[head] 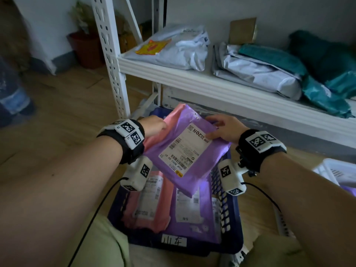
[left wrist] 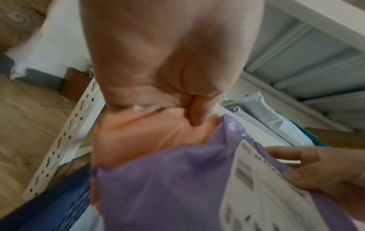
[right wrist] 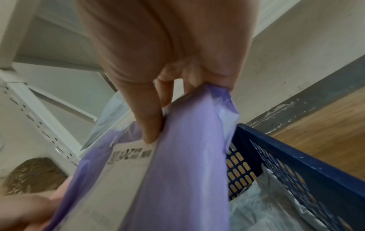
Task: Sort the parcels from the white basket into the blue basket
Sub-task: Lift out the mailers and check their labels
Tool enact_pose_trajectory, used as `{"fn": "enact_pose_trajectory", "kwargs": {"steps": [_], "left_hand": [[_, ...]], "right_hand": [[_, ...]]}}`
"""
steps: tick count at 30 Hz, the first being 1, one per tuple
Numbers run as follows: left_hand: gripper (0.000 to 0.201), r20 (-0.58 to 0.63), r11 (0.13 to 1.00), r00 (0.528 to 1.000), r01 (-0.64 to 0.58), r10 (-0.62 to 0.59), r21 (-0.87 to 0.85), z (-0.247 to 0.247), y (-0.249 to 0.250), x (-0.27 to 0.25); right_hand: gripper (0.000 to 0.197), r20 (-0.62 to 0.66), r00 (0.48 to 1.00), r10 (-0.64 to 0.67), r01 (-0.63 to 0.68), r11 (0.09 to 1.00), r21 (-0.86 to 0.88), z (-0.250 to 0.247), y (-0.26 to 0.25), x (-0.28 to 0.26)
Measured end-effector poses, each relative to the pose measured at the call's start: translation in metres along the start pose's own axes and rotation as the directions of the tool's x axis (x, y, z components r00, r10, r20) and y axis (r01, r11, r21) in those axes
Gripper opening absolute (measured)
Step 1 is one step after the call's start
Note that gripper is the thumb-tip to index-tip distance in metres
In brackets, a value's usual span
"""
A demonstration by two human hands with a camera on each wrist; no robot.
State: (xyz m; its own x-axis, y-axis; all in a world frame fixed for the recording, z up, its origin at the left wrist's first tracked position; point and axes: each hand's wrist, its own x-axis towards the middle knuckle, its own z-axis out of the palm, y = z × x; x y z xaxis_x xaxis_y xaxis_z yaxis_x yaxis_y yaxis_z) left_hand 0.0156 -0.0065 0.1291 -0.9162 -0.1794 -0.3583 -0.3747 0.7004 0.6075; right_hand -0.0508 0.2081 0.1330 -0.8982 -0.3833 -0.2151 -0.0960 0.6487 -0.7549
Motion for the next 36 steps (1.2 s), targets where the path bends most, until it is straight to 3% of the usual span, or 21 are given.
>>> {"fn": "enact_pose_trajectory", "kwargs": {"steps": [3, 7, 9, 12, 14, 16, 18, 22, 26, 28, 30, 32, 34, 36], "left_hand": [[0.033, 0.026, 1.000, 1.000, 0.002, -0.001, -0.027, -0.001, 0.002, -0.006], [0.061, 0.129, 0.960, 0.992, 0.031, 0.006, -0.278, 0.001, 0.006, -0.021], [0.052, 0.154, 0.980, 0.987, -0.012, 0.044, -0.200, -0.001, 0.004, -0.027], [0.030, 0.107, 0.987, 0.993, -0.033, 0.050, -0.158, -0.005, 0.005, -0.030], [0.023, -0.003, 0.991, 0.995, -0.102, 0.102, 0.087, -0.008, 0.010, -0.030], [0.003, -0.003, 0.900, 0.984, -0.164, 0.180, 0.403, -0.013, 0.018, -0.033], [0.020, 0.072, 0.765, 0.977, -0.202, 0.200, 0.612, -0.014, 0.026, -0.033], [0.024, 0.195, 0.526, 0.970, -0.242, 0.144, 0.815, 0.006, 0.030, -0.032], [0.018, 0.266, 0.320, 0.936, -0.332, 0.233, 0.887, 0.045, 0.013, -0.023], [0.026, 0.292, 0.380, 0.944, -0.328, 0.152, 0.865, 0.070, 0.005, -0.020], [0.027, 0.426, 0.448, 0.901, -0.414, 0.081, 0.792, 0.092, 0.001, -0.015], [0.037, 0.504, 0.590, 0.864, -0.407, -0.001, 0.698, 0.106, -0.004, -0.007], [0.048, 0.515, 0.728, 0.857, -0.361, 0.013, 0.583, 0.105, -0.002, 0.005], [0.044, 0.535, 0.802, 0.844, -0.346, 0.038, 0.488, 0.093, 0.008, 0.021]], "right_hand": [[0.056, 0.018, 0.999, 0.039, -0.040, 0.997, 0.060, -0.004, 0.000, -0.011], [0.045, -0.102, 0.987, 0.121, -0.079, 0.936, 0.343, -0.002, 0.004, -0.012], [0.043, -0.173, 0.969, 0.174, -0.089, 0.906, 0.415, -0.003, 0.007, -0.008], [0.041, -0.181, 0.970, 0.162, -0.090, 0.932, 0.352, -0.003, 0.011, -0.006], [0.044, -0.153, 0.982, 0.110, -0.067, 0.962, 0.265, -0.002, 0.010, -0.009], [0.054, -0.135, 0.987, 0.083, -0.056, 0.980, 0.189, 0.003, 0.004, -0.011], [0.063, -0.078, 0.994, 0.080, -0.068, 0.987, 0.145, 0.008, -0.002, -0.012], [0.034, 0.130, 0.985, 0.117, -0.115, 0.993, -0.027, 0.025, -0.011, -0.020], [0.034, 0.195, 0.972, 0.135, -0.108, 0.984, -0.144, 0.042, -0.006, -0.016], [0.035, 0.202, 0.965, 0.166, -0.137, 0.979, -0.150, 0.044, 0.000, -0.012], [0.033, 0.199, 0.963, 0.184, -0.156, 0.976, -0.149, 0.043, 0.008, -0.008], [0.032, 0.192, 0.959, 0.208, -0.179, 0.971, -0.160, 0.041, 0.019, -0.001], [0.031, 0.184, 0.950, 0.250, -0.221, 0.961, -0.164, 0.038, 0.030, 0.008], [0.029, 0.164, 0.945, 0.281, -0.257, 0.954, -0.157, 0.036, 0.043, 0.024]]}}
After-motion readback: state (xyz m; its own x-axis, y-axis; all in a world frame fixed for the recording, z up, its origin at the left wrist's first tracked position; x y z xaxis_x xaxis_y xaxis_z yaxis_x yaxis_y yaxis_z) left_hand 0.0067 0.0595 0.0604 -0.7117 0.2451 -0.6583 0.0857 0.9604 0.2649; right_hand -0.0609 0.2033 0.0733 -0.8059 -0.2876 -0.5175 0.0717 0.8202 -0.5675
